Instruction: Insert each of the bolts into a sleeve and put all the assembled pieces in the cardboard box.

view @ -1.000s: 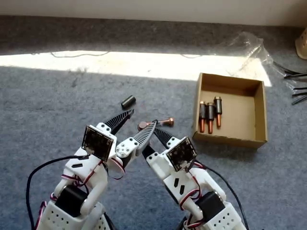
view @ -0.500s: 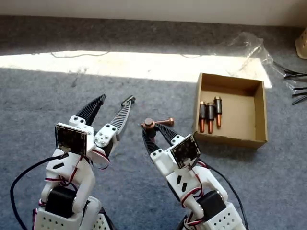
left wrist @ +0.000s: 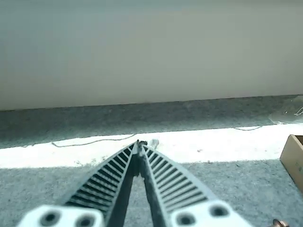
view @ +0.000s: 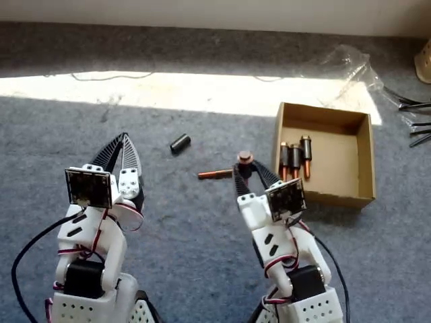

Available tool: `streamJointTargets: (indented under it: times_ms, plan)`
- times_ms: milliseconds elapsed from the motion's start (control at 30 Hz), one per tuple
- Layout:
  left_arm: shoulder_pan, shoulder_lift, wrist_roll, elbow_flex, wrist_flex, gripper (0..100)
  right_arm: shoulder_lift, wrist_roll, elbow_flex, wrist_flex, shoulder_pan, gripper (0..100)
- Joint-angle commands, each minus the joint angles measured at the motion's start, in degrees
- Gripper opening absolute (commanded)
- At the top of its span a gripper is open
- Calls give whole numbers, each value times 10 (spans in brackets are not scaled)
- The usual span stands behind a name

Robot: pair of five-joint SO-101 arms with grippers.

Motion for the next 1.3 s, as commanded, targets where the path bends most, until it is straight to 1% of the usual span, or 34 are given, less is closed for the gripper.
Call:
streamJointTargets:
  times_ms: [0,67,133,267,400,433,567,667,733,800,900,1000,1267]
  plan:
    - [-12,-11,-3,-7,4,5,-5,5,-78,68,66,6]
    - [-12,-11,-3,-7,4,5,-4,5,-130,111,93,6]
    - [-12,-14,-4,-13,25,5,-3,5,-168,144,114,6]
    - [-13,-72,-5,-23,73,5,-2,5,-221,178,145,6]
    - [-17,-58,-6,-34,88,5,14,5,-244,206,182,6]
    - [-28,-58,-6,-35,89,5,31,6,-262,212,195,6]
    - [-94,-58,-4,-35,86,5,159,6,-335,220,233,6]
    - [-120,-58,-4,-35,89,5,278,7,-383,200,251,6]
    - [-125,-59,-4,-35,97,5,354,17,-411,173,257,6]
    - [-124,-59,-3,-49,118,5,429,42,-428,134,262,6]
    - [-123,-59,-3,-88,185,5,541,51,-445,87,276,6]
    - [-123,-59,-3,-113,236,5,636,54,-485,72,291,6]
    - [-123,-58,-4,-110,240,5,864,54,-615,72,303,6]
